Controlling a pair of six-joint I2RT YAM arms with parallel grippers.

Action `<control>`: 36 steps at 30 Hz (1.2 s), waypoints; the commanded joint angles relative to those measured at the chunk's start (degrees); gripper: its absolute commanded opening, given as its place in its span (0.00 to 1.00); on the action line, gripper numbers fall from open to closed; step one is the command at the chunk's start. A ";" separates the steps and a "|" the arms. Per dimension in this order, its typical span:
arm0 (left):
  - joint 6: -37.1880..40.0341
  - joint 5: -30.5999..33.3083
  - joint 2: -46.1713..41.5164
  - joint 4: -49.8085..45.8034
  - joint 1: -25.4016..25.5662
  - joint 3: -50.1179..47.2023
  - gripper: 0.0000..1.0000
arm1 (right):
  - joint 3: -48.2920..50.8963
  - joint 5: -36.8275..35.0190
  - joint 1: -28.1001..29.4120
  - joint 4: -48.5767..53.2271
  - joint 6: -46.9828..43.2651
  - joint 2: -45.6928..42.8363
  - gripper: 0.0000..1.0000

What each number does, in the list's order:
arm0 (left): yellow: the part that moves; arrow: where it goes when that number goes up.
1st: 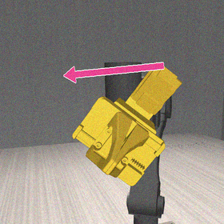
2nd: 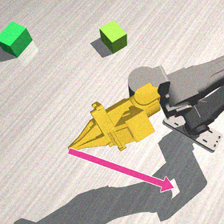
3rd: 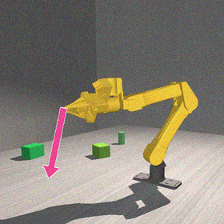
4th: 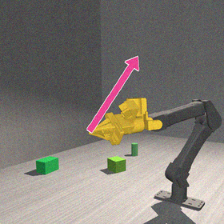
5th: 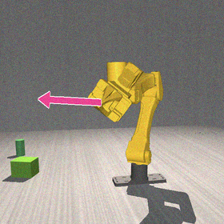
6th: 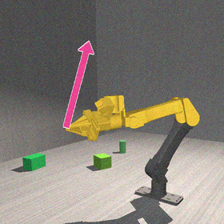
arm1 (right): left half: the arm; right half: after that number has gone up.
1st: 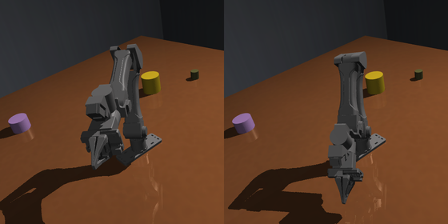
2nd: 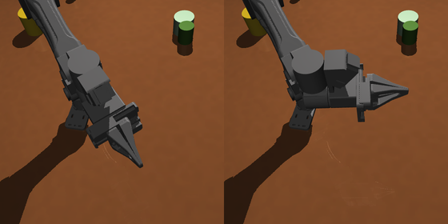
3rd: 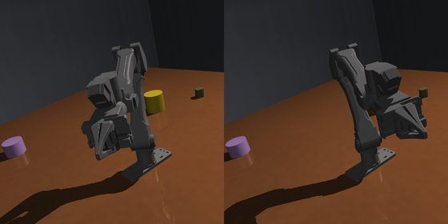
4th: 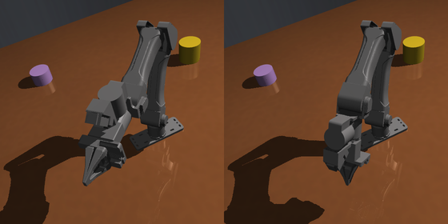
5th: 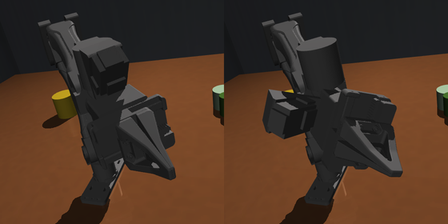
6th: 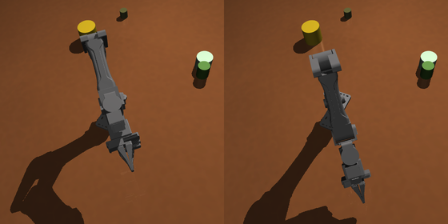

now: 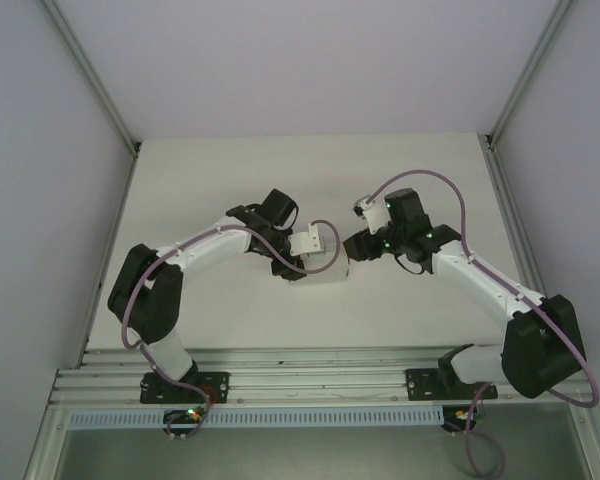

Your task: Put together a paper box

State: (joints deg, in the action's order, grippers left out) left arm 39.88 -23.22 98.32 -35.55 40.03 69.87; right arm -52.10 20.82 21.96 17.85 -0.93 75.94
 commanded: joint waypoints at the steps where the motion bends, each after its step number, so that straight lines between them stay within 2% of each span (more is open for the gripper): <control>1: 0.55 -1.32 -0.03 -1.63 -0.33 0.62 0.43 | -0.64 -1.74 0.34 1.90 -2.76 0.61 0.50; 3: 0.66 -1.21 -0.15 -1.63 -0.36 0.55 0.43 | -0.31 -2.17 0.36 1.77 -2.84 1.05 0.50; 6: 0.51 -0.86 -0.17 -1.44 -0.36 0.53 0.43 | -0.12 -1.93 0.37 1.09 -2.26 1.98 0.33; 12: 0.23 -0.86 -0.46 -0.67 -0.34 0.29 0.43 | -0.35 -0.16 0.60 -0.09 -0.82 3.20 0.22; 16: -0.33 -0.56 -0.68 0.63 -0.30 0.10 0.43 | -0.55 -0.07 1.23 0.26 1.23 2.76 0.04; 18: -0.84 -0.22 -0.59 0.97 -0.27 0.09 0.43 | -0.53 0.23 2.18 0.95 3.32 1.81 0.00; 22: -2.88 1.12 -0.55 4.35 -0.39 -0.56 0.44 | 1.68 -5.40 5.13 -1.42 14.61 -1.06 0.00; 27: -3.83 1.67 0.96 4.97 -0.26 0.05 0.43 | 7.31 -21.69 11.90 -7.32 27.38 -4.16 0.00; 31: -4.27 2.21 1.30 4.79 -0.23 0.28 0.43 | 10.62 -27.66 15.25 -11.33 32.64 -4.79 0.00; 36: -4.77 2.13 0.62 6.00 -0.27 -0.78 0.44 | 12.14 -33.82 17.30 -11.20 36.44 -3.78 0.00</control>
State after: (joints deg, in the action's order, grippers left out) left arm 37.89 -22.70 98.48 -33.56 40.07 69.41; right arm -41.58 -9.02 37.19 5.61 30.13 71.46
